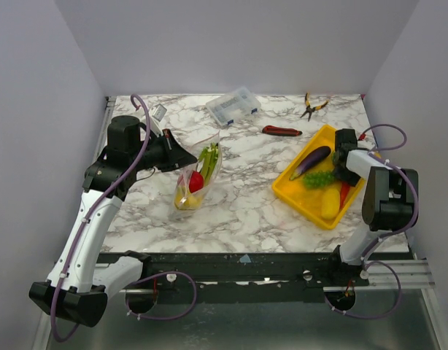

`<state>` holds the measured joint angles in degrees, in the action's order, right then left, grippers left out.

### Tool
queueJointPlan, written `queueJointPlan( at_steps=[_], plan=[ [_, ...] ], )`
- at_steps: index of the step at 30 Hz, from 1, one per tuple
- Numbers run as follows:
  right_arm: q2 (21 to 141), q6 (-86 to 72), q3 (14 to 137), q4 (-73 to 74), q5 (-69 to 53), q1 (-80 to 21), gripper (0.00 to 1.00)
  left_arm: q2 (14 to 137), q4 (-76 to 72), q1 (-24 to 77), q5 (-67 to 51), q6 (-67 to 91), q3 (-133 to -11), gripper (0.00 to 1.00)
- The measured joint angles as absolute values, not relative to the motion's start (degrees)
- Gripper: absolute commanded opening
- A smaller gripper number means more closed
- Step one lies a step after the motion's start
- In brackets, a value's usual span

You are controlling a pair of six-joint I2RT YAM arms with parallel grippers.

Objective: Place the food in the zip-top bag and seal the zipper
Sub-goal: Pick up the fake vegetable from the bin.

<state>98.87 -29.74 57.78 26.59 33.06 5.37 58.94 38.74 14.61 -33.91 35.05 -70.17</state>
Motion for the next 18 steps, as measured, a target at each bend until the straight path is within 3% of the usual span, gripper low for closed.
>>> queueJointPlan(
  at_steps=[4, 7, 14, 18],
  plan=[
    [98.7, -29.2, 58.0, 26.6, 31.3, 5.4, 0.29, 59.0, 38.7, 14.6, -34.0, 35.0, -70.1, 0.00],
    [96.8, -28.9, 58.0, 27.2, 30.3, 5.4, 0.19, 59.2, 38.7, 14.6, -34.0, 35.0, -70.1, 0.00],
    [83.7, -27.4, 60.5, 30.1, 28.1, 5.4, 0.12, 59.7, 38.7, 14.6, -33.9, 35.0, -70.1, 0.00],
    [73.3, -25.9, 61.2, 29.0, 20.0, 5.3, 0.09, 59.7, 38.7, 14.6, -33.8, 35.0, -70.1, 0.00]
  ],
)
